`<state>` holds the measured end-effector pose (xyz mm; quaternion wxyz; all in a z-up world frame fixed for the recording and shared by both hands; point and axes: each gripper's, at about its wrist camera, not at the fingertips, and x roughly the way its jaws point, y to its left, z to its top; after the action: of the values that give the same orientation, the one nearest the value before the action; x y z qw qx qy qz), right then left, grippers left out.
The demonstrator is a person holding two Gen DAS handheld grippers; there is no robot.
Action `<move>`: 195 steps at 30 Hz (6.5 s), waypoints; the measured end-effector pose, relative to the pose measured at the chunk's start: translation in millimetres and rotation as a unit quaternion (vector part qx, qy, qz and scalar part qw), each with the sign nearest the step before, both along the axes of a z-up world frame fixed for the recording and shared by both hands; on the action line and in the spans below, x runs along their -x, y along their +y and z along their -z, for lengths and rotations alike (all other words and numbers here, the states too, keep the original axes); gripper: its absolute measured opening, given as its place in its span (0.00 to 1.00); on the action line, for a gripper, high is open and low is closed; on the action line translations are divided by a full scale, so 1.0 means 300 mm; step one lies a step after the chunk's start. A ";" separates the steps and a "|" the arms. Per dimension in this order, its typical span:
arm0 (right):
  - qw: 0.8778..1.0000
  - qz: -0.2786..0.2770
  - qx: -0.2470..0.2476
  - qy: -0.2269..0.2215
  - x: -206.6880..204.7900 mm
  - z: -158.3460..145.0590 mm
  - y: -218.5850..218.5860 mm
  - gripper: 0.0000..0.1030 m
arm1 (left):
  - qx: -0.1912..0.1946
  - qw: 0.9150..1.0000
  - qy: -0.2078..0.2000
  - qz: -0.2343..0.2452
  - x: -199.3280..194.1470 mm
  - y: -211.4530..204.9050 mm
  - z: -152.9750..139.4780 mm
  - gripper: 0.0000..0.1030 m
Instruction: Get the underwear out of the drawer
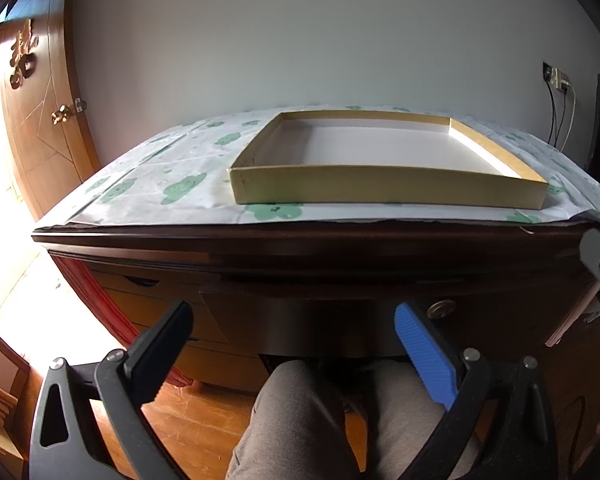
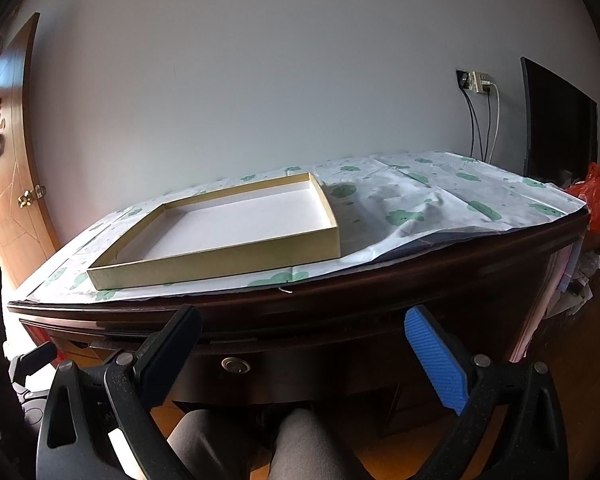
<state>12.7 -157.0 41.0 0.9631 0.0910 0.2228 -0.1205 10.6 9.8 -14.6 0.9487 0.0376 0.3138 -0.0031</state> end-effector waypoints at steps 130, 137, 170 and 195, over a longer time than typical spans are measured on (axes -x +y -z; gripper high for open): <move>0.953 -0.270 -0.052 0.128 -0.156 0.296 -0.505 0.99 | 0.087 0.979 -0.002 0.183 0.002 0.249 0.201 1.00; 0.951 -0.274 -0.056 0.131 -0.166 0.305 -0.512 0.99 | 0.089 0.979 -0.003 0.185 0.040 0.271 0.215 1.00; 0.946 -0.284 -0.063 0.147 -0.193 0.319 -0.503 0.99 | 0.088 0.977 0.000 0.193 0.076 0.309 0.217 1.00; 0.940 -0.295 -0.062 0.159 -0.193 0.318 -0.506 0.99 | 0.076 0.977 -0.002 0.197 0.079 0.316 0.218 0.99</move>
<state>70.5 -309.0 -54.5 0.8999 0.0601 0.3972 0.1699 -13.2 104.5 -79.9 0.9303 0.0264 0.2971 -0.2137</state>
